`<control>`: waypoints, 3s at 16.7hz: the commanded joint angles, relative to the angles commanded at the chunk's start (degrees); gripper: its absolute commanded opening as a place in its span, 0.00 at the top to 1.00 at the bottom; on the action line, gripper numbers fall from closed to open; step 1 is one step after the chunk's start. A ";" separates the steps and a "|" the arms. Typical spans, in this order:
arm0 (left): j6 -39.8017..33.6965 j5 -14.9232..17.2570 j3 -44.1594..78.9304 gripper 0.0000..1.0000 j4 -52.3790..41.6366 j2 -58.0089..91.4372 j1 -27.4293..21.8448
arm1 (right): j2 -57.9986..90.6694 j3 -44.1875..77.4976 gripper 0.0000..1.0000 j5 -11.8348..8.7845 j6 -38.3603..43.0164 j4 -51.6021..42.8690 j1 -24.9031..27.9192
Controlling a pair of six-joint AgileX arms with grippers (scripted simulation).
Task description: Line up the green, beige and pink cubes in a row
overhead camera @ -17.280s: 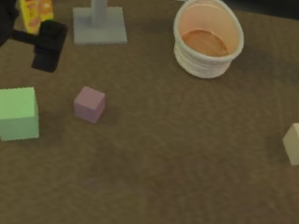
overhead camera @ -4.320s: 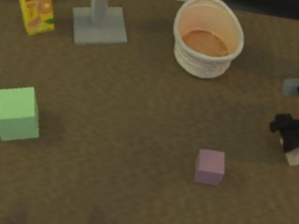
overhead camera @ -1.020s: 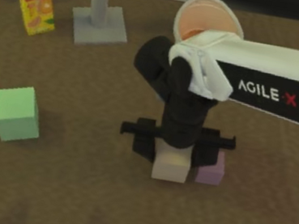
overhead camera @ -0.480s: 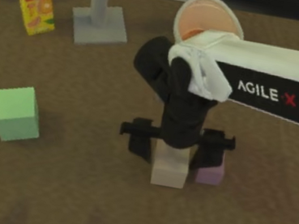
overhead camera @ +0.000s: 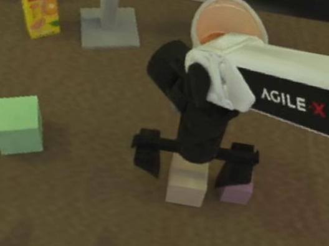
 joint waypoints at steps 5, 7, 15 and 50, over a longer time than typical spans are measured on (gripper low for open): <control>0.00 0.00 0.00 0.00 0.00 0.00 0.00 | -0.91 3.41 0.00 -0.02 0.03 -4.21 0.17; 0.00 0.00 0.00 0.00 0.00 0.00 0.00 | -1.87 6.45 0.00 -0.05 0.08 -8.62 0.28; -0.01 0.00 0.01 0.00 -0.01 0.01 0.00 | -3.29 10.52 0.00 -0.03 -0.01 -13.96 0.14; 64.75 0.05 82.61 0.00 -64.20 108.40 -8.76 | -126.24 -94.15 0.00 -0.88 -43.06 57.12 -41.79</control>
